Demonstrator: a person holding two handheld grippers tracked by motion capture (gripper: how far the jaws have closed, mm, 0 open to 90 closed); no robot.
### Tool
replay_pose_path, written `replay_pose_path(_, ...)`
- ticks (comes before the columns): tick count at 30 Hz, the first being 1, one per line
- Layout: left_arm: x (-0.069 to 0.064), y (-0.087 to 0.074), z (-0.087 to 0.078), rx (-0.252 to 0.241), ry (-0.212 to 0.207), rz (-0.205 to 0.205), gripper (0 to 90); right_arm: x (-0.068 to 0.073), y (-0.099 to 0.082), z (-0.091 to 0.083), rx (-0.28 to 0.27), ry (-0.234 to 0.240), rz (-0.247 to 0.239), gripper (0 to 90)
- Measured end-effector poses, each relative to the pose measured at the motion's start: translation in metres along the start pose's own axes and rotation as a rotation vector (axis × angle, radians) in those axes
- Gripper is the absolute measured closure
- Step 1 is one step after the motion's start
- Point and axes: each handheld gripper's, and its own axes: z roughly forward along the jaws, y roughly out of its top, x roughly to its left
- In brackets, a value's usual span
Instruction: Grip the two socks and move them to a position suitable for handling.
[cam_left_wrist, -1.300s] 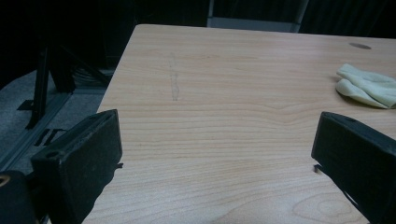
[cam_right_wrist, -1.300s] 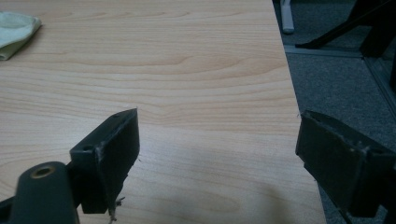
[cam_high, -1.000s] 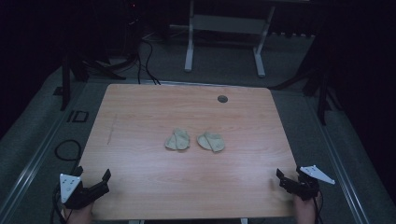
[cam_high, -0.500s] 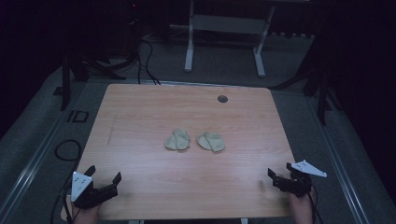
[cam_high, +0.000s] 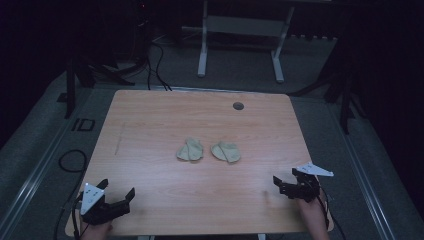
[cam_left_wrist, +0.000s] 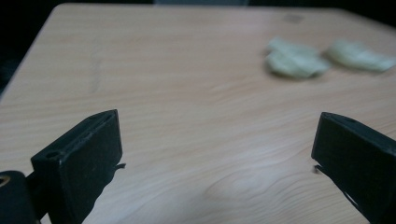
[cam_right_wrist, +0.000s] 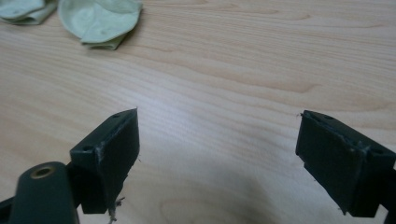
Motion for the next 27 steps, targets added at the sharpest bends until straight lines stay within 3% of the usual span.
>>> replay_pose_path(2, 0.0, 0.0, 0.001, 0.005, -0.001, -0.007, 2.0, 0.004, 0.005, 0.005, 0.007, -0.006, 0.009, 13.5)
replay_pose_path(8, -0.006, 0.002, 0.0, 0.006, -0.025, 0.015, 2.0, 0.02, 0.019, 0.022, 0.014, 0.034, -0.008, 13.5)
replay_pose_path(11, -0.008, 0.003, -0.001, -0.001, -0.002, 0.037, 2.0, 0.03, 0.026, 0.03, 0.025, 0.038, -0.036, 13.5)
replay_pose_path(14, -0.008, 0.002, 0.0, 0.008, -0.01, 0.025, 2.0, 0.038, 0.035, 0.038, 0.033, 0.042, -0.04, 13.5)
replay_pose_path(19, -0.007, 0.003, 0.0, 0.022, -0.019, 0.02, 2.0, 0.051, 0.049, 0.05, 0.037, 0.057, -0.094, 13.4)
replay_pose_path(27, -0.004, 0.001, 0.001, 0.036, -0.022, 0.009, 2.0, 0.062, 0.07, 0.069, 0.044, 0.068, -0.09, 15.9)
